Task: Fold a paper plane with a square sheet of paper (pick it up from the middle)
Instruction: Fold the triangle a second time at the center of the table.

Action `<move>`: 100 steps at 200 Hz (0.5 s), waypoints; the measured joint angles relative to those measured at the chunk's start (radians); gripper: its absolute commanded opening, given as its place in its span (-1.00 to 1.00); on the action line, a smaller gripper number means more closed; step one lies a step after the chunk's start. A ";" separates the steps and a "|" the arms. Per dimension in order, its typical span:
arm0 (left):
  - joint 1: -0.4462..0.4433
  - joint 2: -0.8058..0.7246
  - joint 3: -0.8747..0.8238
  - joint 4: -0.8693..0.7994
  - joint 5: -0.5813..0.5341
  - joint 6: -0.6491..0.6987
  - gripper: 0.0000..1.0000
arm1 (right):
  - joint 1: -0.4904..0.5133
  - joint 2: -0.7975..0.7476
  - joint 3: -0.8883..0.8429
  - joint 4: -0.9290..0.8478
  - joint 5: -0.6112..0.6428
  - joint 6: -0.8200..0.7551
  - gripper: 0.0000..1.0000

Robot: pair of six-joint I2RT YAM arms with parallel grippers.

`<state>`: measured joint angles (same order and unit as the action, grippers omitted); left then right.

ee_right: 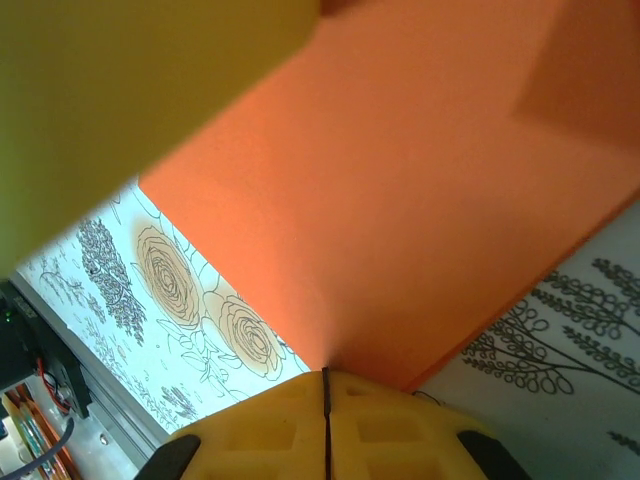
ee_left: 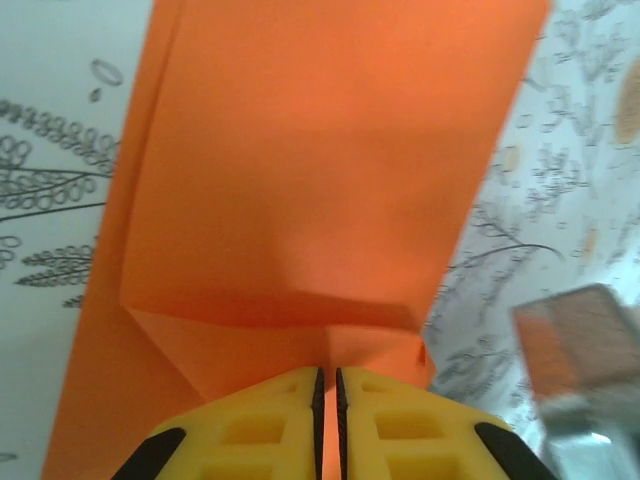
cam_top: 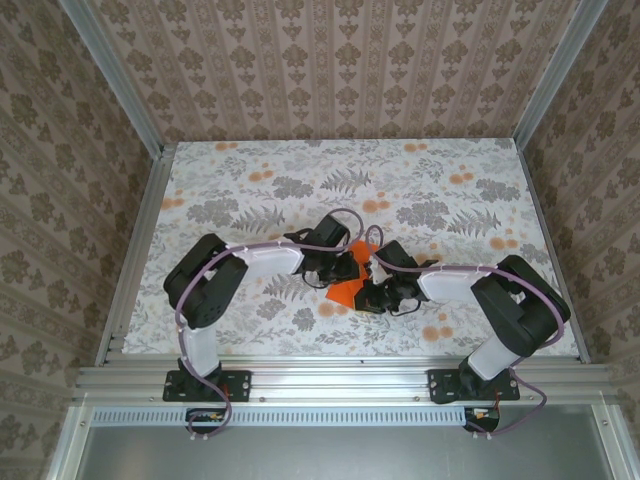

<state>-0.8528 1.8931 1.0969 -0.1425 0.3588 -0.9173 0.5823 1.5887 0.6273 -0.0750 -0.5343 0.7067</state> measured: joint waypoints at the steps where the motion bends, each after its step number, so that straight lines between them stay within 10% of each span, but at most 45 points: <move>1: 0.001 0.002 0.000 0.000 -0.001 0.000 -0.72 | 0.000 -0.001 0.000 0.000 0.000 0.000 -0.79; 100: 0.007 0.010 -0.019 0.021 -0.018 0.001 -0.73 | -0.011 -0.016 0.094 0.000 0.011 0.035 -0.80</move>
<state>-0.8455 1.9034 1.0775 -0.1219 0.3408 -0.9161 0.5713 1.5726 0.7216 -0.0753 -0.5232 0.7414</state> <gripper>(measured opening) 0.136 0.105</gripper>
